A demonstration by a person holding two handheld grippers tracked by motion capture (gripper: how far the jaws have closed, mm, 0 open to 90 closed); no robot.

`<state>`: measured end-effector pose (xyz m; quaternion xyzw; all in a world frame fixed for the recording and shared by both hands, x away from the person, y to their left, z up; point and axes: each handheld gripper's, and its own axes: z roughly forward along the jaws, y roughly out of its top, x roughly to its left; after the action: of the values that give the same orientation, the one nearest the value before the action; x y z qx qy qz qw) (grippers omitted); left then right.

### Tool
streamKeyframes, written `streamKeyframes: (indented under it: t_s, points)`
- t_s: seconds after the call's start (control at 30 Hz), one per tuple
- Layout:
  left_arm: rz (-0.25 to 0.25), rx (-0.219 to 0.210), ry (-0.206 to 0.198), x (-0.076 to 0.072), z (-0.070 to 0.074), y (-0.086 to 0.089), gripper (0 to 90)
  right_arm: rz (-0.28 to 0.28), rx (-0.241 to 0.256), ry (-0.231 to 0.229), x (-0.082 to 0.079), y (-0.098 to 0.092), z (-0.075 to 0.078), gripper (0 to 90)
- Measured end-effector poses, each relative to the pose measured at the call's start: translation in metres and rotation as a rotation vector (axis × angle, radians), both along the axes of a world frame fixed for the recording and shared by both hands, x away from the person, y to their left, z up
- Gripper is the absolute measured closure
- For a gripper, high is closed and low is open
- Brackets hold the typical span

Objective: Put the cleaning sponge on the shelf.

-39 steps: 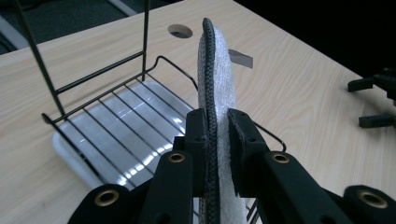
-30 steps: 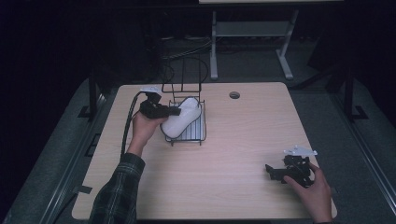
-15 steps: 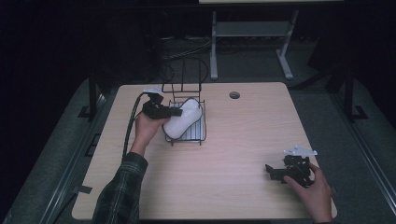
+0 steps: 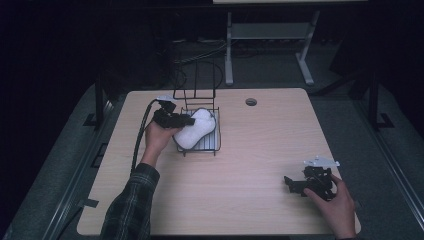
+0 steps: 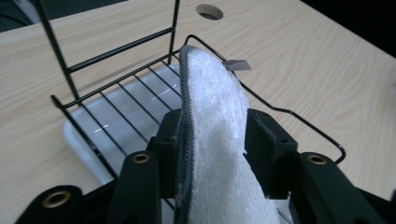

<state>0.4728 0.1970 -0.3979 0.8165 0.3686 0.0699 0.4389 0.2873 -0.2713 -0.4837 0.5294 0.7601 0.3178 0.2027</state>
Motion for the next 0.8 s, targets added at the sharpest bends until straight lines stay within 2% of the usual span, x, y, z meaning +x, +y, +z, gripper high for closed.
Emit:
streamKeyframes:
  t_s: [0.2,0.33,0.43,0.57,0.7,0.8]
  points:
    - [0.016,0.034,-0.022,-0.004,0.007,0.007,54.3,0.0,0.0,0.0,0.0,0.0,0.0,0.2]
    - [0.03,0.026,-0.043,-0.009,0.011,0.015,55.4,0.0,0.0,0.0,0.0,0.0,0.0,0.2]
    - [0.034,0.015,-0.047,-0.014,0.01,0.022,60.5,0.0,0.0,0.0,0.0,0.0,0.0,0.2]
    - [0.027,-0.006,-0.033,-0.021,0.002,0.03,74.8,0.0,0.0,0.0,0.0,0.0,0.0,0.2]
    - [0.011,-0.029,-0.014,-0.03,-0.009,0.034,85.0,0.0,0.0,0.0,0.0,0.0,0.0,0.2]
    - [-0.003,-0.039,-0.004,-0.036,-0.017,0.033,88.9,0.001,-0.001,-0.001,0.0,0.0,0.0,0.2]
